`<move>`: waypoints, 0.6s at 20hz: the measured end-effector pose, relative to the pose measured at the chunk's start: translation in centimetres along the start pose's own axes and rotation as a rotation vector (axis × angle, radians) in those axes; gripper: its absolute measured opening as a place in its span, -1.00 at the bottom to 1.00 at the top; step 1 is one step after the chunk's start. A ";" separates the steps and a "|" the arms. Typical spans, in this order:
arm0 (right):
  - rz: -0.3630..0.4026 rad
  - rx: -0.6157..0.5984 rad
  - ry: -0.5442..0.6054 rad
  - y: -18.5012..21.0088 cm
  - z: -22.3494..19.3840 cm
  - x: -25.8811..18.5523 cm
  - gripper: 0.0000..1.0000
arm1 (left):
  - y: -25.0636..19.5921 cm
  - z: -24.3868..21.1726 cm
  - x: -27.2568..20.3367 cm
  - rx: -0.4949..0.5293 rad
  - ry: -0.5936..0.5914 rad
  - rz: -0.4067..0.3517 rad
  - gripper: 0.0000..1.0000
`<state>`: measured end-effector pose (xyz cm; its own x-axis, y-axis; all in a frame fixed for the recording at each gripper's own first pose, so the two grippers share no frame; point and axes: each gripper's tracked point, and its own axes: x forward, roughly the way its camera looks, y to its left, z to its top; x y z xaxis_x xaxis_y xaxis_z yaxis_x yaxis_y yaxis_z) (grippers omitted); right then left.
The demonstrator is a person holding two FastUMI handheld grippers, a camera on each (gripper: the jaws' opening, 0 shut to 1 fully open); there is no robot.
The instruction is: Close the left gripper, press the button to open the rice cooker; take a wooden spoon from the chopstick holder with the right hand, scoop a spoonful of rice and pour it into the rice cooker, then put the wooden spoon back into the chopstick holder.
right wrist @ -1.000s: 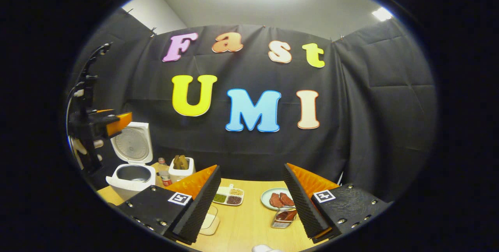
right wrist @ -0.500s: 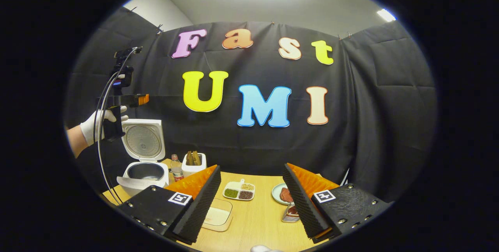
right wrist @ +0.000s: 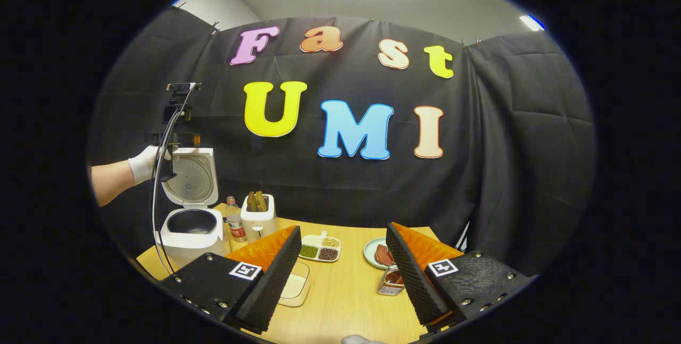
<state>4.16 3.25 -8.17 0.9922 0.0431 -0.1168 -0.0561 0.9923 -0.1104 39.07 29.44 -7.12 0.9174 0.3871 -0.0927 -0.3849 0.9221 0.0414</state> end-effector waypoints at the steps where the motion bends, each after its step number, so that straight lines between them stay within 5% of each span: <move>1: -0.001 -0.002 0.007 -0.2 -0.2 -0.1 0.95 | 0.3 -0.7 0.7 0.005 0.017 0.007 0.89; 12: 0.025 0.037 -0.016 -0.7 0.1 -1.3 0.95 | -0.4 -3.3 -2.0 -0.060 0.227 -0.003 0.93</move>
<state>2.96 2.54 -7.82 0.9923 0.0694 -0.1028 -0.0770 0.9945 -0.0713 37.07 28.37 -10.18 0.8750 0.3682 -0.3144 -0.3932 0.9193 -0.0176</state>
